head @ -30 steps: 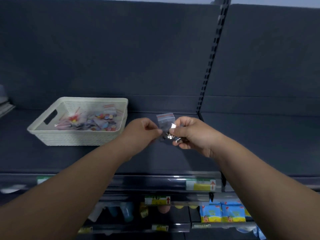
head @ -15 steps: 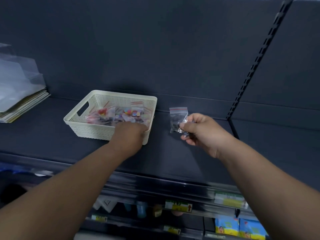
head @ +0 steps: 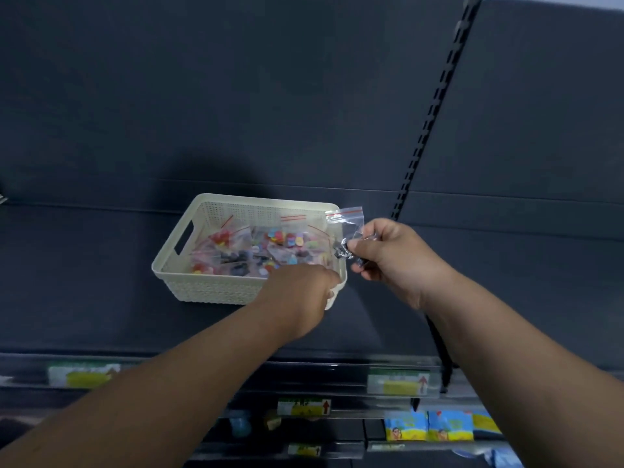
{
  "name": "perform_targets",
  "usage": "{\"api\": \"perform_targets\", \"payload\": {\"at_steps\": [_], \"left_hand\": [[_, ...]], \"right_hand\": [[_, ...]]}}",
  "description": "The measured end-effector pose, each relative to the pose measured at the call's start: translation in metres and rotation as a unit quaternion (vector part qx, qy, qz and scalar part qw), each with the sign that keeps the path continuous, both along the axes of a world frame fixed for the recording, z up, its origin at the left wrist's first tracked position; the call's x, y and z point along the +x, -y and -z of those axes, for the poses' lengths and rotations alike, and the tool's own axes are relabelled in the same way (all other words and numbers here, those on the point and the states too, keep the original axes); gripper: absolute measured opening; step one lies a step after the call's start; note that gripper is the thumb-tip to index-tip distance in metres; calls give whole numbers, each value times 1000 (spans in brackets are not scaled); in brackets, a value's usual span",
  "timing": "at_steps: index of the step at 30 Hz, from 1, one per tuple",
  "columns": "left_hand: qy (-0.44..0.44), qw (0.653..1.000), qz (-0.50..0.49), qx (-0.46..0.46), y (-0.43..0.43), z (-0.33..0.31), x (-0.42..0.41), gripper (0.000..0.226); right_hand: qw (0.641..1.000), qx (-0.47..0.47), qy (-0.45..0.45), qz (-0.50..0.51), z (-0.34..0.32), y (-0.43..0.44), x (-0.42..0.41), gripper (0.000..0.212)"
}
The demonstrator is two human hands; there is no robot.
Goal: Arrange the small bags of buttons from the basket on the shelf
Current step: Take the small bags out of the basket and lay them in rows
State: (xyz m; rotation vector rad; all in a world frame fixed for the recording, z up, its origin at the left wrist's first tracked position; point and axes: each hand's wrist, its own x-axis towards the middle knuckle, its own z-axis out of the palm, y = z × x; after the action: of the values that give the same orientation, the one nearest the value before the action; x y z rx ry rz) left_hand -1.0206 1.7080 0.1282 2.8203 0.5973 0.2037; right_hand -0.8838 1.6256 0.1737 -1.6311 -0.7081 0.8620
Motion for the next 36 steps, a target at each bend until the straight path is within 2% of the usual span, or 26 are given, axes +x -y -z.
{"api": "perform_targets", "payload": {"at_steps": [4, 13, 15, 18, 20, 22, 24, 28, 36], "left_hand": [[12, 999, 21, -48, 23, 1, 33, 23], [31, 992, 50, -110, 43, -4, 57, 26], [42, 992, 34, -114, 36, -14, 44, 23], [116, 980, -41, -158, 14, -32, 18, 18], [179, 938, -119, -273, -2, -46, 1, 27], [219, 861, -162, -429, -18, -60, -19, 42], [227, 808, -171, -516, -36, -70, -42, 40], [225, 808, -186, -512, -81, -73, -95, 10], [226, 822, -226, -470, -195, -59, -199, 12]], "right_hand": [[1000, 1, 5, 30, -4, 25, 23, 23], [999, 5, -1, 48, -7, 47, 45, 16], [999, 9, -2, 42, -8, 43, 41, 18], [999, 18, -14, 25, -9, 29, 24, 21], [999, 22, -29, 4, -11, 15, 7, 21], [999, 19, -25, -26, -14, -3, -16, 20], [998, 21, -13, -54, -17, -25, -41, 21], [995, 18, -37, -92, -19, -79, -93, 24], [991, -12, -17, -131, -6, -198, -197, 18]]}}
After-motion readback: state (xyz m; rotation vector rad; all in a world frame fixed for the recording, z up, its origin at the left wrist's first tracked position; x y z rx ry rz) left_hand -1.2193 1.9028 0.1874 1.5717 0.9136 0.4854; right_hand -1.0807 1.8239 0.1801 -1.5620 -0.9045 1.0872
